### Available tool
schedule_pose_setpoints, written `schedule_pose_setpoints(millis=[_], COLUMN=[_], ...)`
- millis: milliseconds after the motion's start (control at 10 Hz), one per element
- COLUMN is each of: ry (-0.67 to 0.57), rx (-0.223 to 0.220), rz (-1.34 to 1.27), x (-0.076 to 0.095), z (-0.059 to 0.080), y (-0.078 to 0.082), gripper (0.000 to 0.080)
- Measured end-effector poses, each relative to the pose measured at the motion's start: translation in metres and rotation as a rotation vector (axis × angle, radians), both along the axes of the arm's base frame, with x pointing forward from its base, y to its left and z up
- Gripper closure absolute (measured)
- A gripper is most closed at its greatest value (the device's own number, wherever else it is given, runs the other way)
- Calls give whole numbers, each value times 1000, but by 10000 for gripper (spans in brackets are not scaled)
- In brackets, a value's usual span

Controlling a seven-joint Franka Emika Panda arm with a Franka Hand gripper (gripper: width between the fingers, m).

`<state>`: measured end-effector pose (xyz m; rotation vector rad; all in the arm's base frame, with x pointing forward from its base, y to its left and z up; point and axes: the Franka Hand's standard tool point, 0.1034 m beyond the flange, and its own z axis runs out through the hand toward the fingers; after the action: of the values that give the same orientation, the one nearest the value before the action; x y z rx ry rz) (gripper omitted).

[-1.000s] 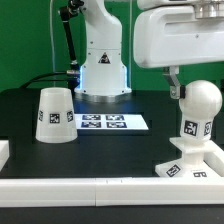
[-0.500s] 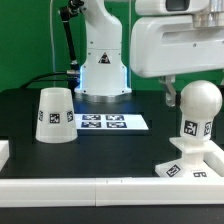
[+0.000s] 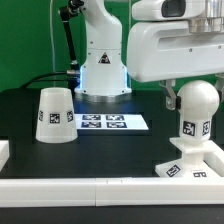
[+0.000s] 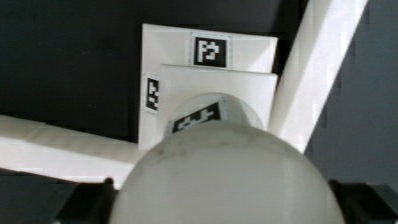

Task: Assemble lamp

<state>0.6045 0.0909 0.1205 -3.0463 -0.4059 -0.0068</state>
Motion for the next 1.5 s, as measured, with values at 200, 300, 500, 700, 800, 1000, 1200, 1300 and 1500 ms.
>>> schedule_pose_setpoints(millis=[200,300,500,700,800,1000,1200,1300,1500], ry=[3,7,10,12,18,26,46,57,87], rx=[1,0,4,5,7,13,32,41,58], rz=[-42,-103,-315,-511,-609,-766,-975,-1053,-1239], x=[0,0,-3,-3,-3,-2,-2,-2,-2], z=[0,0,0,0,0,-1,-1,-1,-1], y=[0,0,3,9,9,9,10,10,13], gripper=[223,223,223,222,222,222,222,222,222])
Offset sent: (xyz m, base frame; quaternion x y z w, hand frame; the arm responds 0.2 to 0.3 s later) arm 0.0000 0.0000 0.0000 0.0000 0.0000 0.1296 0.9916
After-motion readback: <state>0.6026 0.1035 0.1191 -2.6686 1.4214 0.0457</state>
